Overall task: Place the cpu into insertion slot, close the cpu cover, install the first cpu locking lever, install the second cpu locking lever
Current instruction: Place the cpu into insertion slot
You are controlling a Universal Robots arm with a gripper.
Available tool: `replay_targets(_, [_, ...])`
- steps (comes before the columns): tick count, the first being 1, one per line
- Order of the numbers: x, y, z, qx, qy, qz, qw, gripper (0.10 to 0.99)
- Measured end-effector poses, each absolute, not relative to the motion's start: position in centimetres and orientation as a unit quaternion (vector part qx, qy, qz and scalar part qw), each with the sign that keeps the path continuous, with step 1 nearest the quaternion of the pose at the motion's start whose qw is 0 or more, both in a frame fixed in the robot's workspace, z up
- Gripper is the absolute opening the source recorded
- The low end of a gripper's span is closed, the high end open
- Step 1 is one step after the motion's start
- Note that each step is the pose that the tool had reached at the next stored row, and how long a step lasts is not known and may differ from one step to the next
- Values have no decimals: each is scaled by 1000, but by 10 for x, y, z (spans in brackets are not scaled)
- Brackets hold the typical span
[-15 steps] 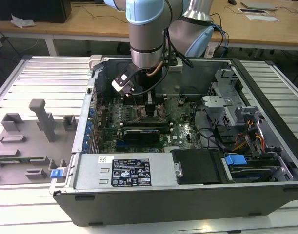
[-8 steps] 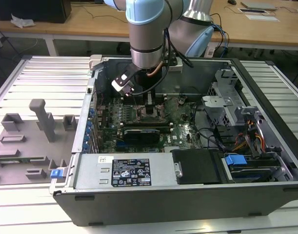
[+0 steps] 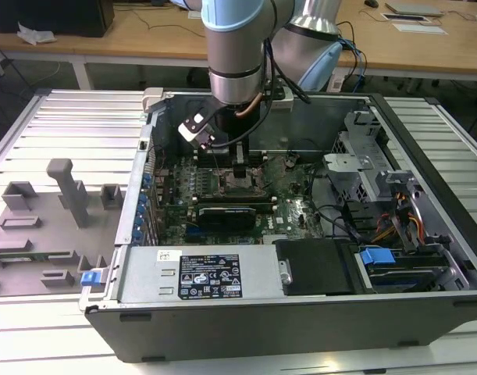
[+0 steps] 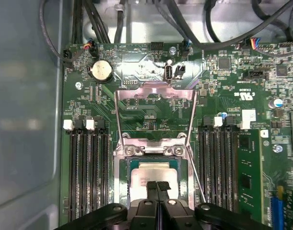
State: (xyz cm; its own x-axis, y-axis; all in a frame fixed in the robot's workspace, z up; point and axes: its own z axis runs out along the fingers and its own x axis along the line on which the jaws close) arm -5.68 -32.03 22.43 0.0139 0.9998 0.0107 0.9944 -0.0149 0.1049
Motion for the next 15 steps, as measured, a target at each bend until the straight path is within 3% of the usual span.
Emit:
replay_targets(9, [-57,-320,243,711,701,41,34,106])
replay_targets(15, [-53,-320,243,712,702,21,14,106])
